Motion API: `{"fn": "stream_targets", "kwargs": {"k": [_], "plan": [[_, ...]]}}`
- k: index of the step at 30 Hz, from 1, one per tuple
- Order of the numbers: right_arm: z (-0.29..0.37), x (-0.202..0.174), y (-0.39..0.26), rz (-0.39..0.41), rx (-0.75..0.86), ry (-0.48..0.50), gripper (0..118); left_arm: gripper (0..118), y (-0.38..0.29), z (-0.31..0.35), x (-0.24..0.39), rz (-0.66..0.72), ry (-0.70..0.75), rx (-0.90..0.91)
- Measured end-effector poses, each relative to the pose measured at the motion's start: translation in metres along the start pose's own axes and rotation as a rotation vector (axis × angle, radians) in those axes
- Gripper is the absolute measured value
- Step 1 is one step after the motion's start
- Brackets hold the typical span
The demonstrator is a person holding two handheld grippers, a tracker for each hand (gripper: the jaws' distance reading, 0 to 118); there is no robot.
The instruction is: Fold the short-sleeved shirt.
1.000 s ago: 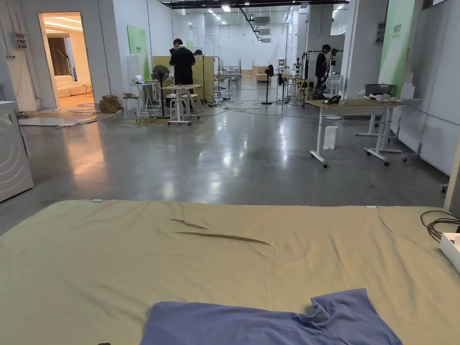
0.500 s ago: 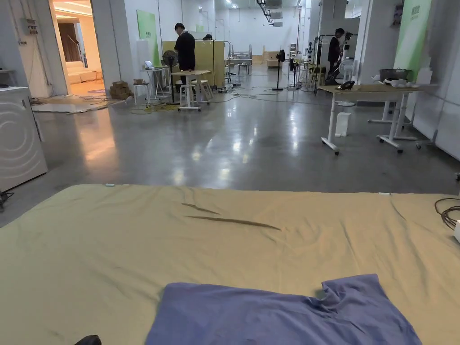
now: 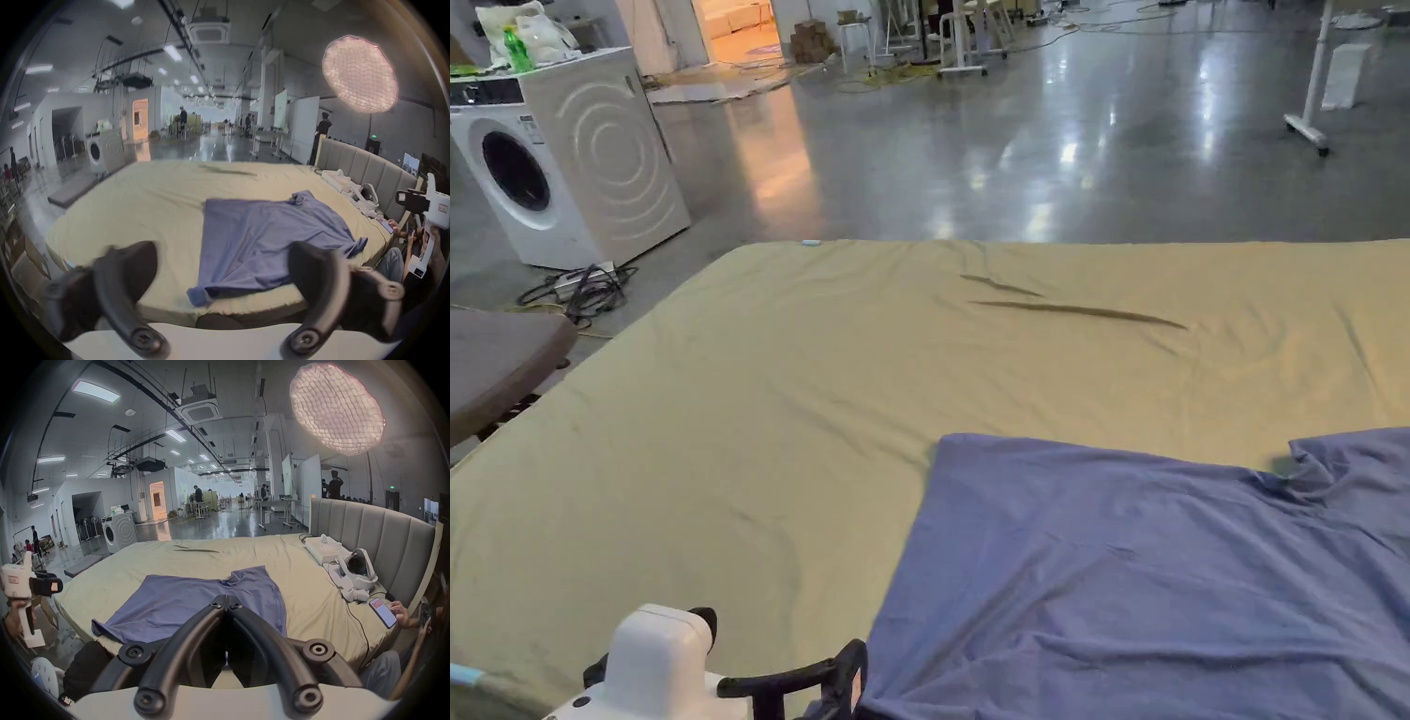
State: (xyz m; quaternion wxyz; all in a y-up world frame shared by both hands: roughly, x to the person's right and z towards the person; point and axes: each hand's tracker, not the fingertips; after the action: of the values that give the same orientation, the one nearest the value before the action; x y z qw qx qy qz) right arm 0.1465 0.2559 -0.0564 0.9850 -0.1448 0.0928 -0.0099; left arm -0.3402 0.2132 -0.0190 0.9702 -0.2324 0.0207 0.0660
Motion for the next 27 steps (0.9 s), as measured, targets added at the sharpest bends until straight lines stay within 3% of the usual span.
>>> {"fn": "stream_targets", "kwargs": {"k": [6,15,16,17,19,21,27], "plan": [[-0.012,-0.002,-0.005,-0.011,-0.054,-0.004,0,113,-0.034,-0.054,-0.038,0.086,0.018,-0.154],[-0.019,-0.001,-0.011,0.003,-0.103,0.000,0,113,-0.081,-0.116,-0.055,0.003,-0.044,-0.370],[-0.019,-0.001,-0.011,0.010,-0.108,-0.002,0,108,-0.083,-0.120,-0.054,-0.011,-0.040,-0.385],[-0.020,-0.001,-0.012,0.017,-0.112,-0.005,0,93,-0.085,-0.122,-0.052,-0.028,-0.036,-0.400],[-0.020,-0.002,-0.014,0.024,-0.117,-0.009,0,42,-0.085,-0.124,-0.048,-0.092,-0.017,-0.403],[-0.019,-0.002,-0.015,0.023,-0.122,-0.010,0,41,-0.086,-0.130,-0.042,-0.162,0.025,-0.433],[-0.015,0.003,-0.022,0.025,-0.137,-0.019,0,38,-0.090,-0.145,-0.038,-0.128,-0.031,-0.486]]}}
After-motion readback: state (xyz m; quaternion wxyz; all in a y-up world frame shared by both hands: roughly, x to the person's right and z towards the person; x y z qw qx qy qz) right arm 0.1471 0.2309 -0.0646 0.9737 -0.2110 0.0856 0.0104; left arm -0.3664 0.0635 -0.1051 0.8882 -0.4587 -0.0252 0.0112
